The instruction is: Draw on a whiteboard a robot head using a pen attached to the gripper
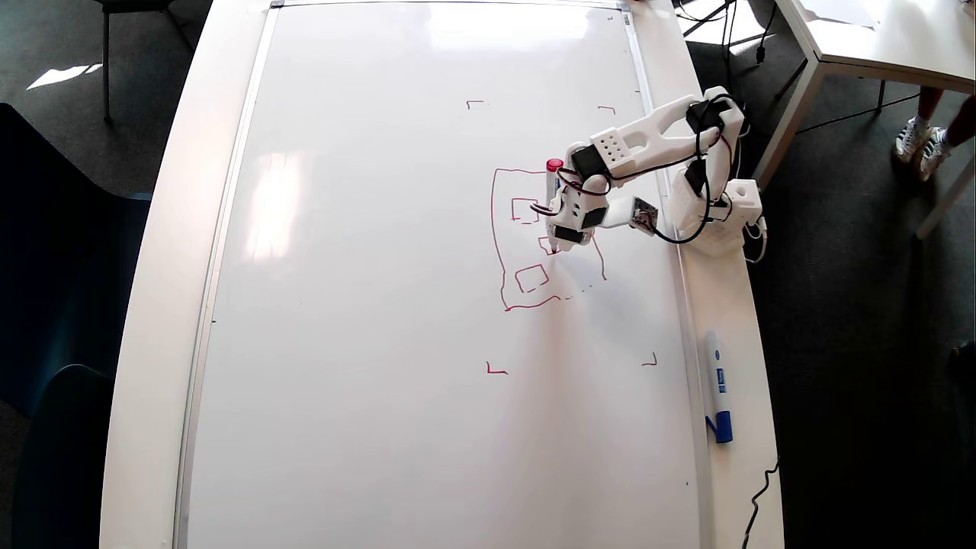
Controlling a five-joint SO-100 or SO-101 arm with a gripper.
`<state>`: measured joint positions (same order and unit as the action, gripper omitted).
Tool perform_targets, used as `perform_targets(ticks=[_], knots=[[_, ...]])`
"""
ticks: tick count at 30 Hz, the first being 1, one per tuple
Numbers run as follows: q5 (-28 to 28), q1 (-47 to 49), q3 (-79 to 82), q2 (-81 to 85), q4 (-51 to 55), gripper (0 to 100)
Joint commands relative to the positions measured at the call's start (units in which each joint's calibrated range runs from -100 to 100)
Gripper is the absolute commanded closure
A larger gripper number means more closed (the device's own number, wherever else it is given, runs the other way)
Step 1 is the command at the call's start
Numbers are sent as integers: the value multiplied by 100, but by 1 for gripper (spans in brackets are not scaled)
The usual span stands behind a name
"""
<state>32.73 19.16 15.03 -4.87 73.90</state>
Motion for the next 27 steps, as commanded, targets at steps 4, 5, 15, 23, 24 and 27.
perform_targets(ticks=[4, 5, 15, 23, 24, 27], knots=[[-19, -63, -1090, 357, 681, 99], [-19, -70, -1099, 382, 672, 99], [8, -468, -2025, -381, 542, 99], [13, -497, -3051, -1404, 551, 99], [19, -534, -3323, -1614, 551, 99], [24, -601, -3705, -1907, 551, 99]])
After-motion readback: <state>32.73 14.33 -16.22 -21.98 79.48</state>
